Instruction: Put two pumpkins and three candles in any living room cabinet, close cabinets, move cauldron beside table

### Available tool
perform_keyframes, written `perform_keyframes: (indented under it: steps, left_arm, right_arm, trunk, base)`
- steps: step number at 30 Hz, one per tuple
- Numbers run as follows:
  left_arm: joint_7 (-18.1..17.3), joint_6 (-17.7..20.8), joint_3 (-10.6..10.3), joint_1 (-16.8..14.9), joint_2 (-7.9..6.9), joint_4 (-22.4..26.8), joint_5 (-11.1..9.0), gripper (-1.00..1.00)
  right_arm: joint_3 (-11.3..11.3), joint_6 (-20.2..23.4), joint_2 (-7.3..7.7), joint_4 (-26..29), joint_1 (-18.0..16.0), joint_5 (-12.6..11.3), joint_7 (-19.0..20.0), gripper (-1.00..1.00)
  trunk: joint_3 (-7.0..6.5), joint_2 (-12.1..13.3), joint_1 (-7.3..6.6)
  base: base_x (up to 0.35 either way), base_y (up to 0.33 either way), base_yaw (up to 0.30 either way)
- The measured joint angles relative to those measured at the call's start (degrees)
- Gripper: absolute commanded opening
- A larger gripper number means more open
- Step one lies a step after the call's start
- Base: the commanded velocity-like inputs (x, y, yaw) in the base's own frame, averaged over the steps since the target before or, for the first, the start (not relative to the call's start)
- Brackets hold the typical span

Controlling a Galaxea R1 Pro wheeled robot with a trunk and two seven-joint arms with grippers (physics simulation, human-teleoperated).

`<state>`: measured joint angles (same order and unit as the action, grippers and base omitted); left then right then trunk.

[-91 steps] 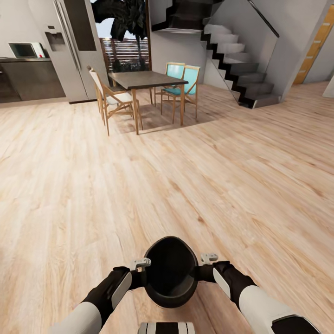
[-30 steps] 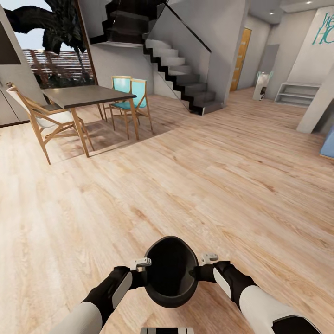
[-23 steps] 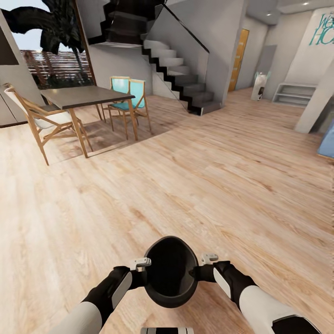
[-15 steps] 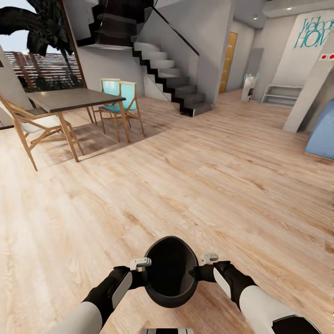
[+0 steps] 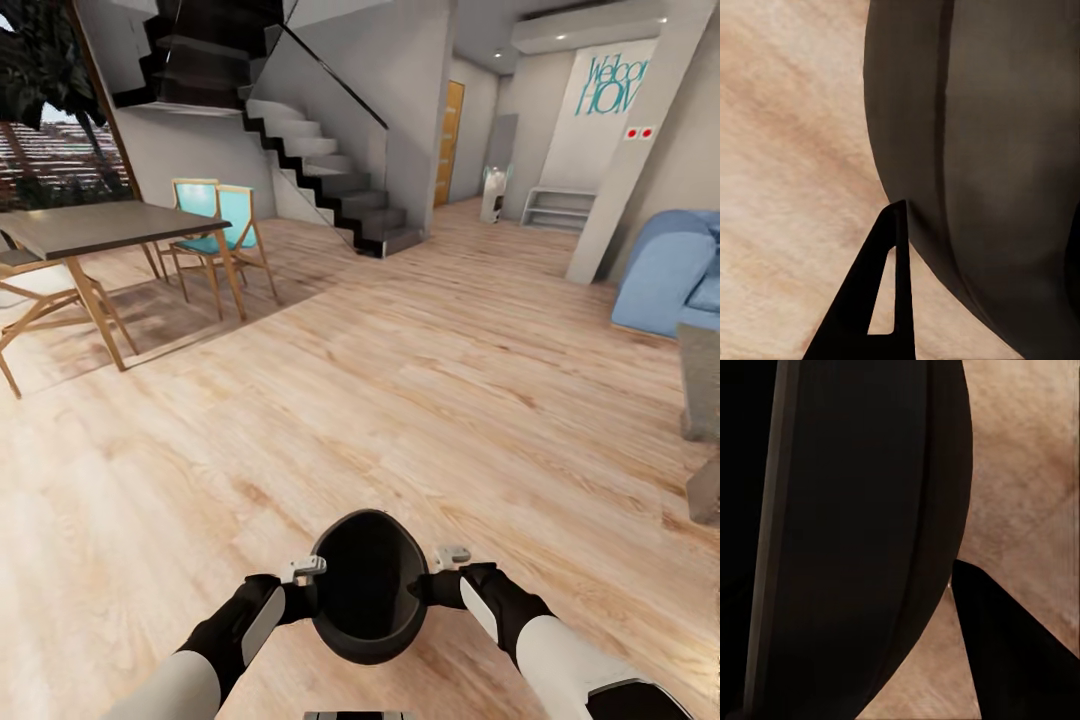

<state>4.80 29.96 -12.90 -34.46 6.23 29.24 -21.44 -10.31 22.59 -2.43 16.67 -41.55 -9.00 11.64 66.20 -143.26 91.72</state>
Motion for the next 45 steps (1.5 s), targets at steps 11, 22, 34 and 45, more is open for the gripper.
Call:
perform_keyframes:
  steps: [11, 22, 34, 45]
  left_arm:
    - [0.00, 0.16, 0.01, -0.01, -0.05, 0.17, 0.09, -1.00]
    - [0.05, -0.04, -0.21, -0.01, -0.10, 0.28, 0.02, -1.00]
    - [0.08, 0.09, 0.06, 0.00, 0.03, 0.11, 0.10, -1.00]
    - [0.10, 0.03, 0.06, 0.00, 0.07, 0.01, 0.03, -1.00]
  right_arm:
    - [0.11, -0.04, -0.05, 0.01, -0.01, 0.07, -0.01, -1.00]
    - [0.12, -0.40, -0.07, -0.02, -0.01, 0.10, -0.02, -1.00]
    - [0.07, -0.04, 0.01, 0.01, -0.01, 0.09, 0.05, -1.00]
    - [0.02, 0.00, 0.05, -0.01, 0.00, 0.00, 0.07, -1.00]
  trunk:
    - [-0.76, 0.00, 0.00]
    - [-1.52, 0.00, 0.00]
    - [-2.34, 0.00, 0.00]
    - [-3.09, 0.00, 0.00]
  base:
    - [0.327, 0.000, -0.209]
    - [0.132, 0.000, -0.209]
    - [0.001, 0.000, -0.209]
    - [0.081, 0.000, -0.209]
